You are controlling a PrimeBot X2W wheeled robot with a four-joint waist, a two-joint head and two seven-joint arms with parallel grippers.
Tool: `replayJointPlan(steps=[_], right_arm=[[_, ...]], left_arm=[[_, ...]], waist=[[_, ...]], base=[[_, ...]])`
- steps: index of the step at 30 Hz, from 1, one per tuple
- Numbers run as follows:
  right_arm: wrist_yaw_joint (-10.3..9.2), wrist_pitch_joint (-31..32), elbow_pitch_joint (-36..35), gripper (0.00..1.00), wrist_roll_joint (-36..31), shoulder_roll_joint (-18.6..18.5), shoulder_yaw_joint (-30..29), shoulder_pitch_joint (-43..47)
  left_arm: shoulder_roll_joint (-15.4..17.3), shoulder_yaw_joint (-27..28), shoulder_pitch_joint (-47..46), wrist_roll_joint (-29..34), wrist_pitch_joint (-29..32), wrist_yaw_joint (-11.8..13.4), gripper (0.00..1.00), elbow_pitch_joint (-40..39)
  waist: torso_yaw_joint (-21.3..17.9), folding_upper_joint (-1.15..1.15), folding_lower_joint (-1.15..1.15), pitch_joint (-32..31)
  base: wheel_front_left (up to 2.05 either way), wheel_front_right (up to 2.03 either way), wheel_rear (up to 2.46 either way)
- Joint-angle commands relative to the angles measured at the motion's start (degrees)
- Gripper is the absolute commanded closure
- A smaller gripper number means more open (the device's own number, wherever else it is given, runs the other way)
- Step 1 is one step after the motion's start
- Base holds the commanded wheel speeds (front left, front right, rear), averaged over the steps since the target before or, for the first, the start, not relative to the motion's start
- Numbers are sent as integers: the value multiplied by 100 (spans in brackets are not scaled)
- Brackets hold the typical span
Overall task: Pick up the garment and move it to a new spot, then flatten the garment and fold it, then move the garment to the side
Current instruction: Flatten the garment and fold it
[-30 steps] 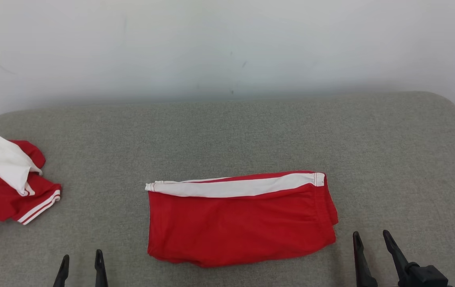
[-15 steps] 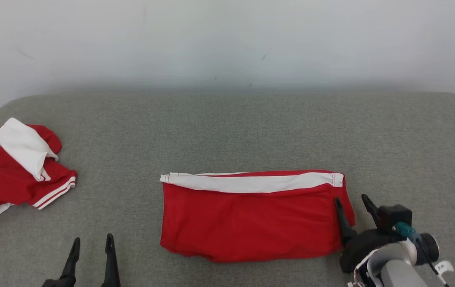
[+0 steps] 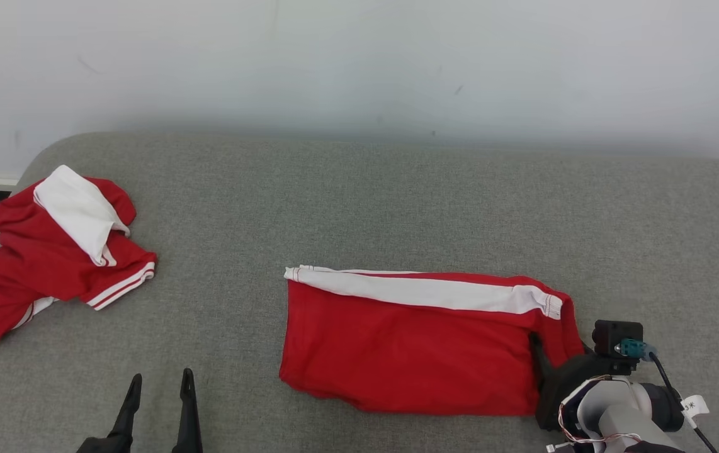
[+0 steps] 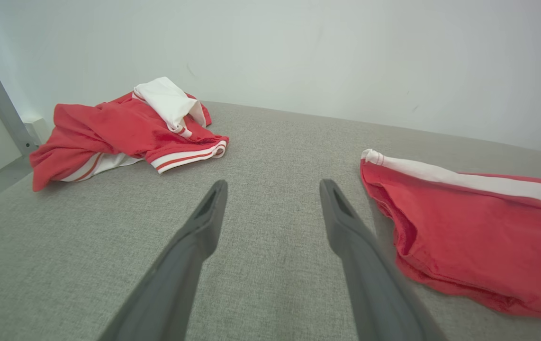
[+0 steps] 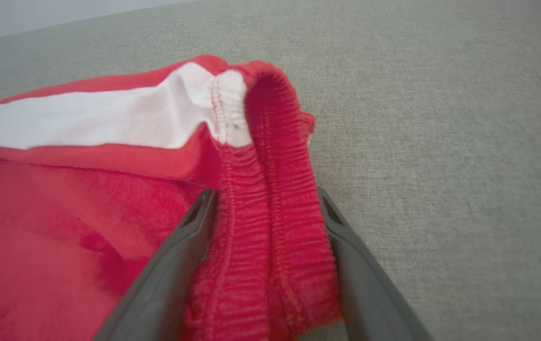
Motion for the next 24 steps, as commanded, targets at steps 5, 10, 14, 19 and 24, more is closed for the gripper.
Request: replayJointPlan(steps=[5, 10, 14, 19, 24], right_arm=[[-12, 355, 343, 0, 398, 44, 197, -39], [-12, 898, 563, 100, 851, 38, 392, -104], [-18, 979, 506, 100, 1113, -236, 503, -203], [-18, 1107, 361, 100, 1434, -719, 671, -258], [-14, 1294, 132, 100, 1702, -1280, 894, -208]], left_arm=[[-7, -45, 31, -39, -21, 22, 0, 36], [-6, -76, 0, -48, -21, 14, 0, 82], [-6, -57, 39, -49, -21, 22, 0, 104], [-7, -31, 117, -69, -21, 38, 0, 103], [-7, -56, 123, -154, -21, 89, 0, 70]], waist=[[-12, 0, 0, -64], [-41, 0, 0, -73], [-79, 0, 0, -109], [-145, 0, 0, -131], [-223, 0, 0, -145]], base=[[0, 0, 0], [0, 0, 0], [0, 0, 0], [0, 0, 0], [0, 0, 0]])
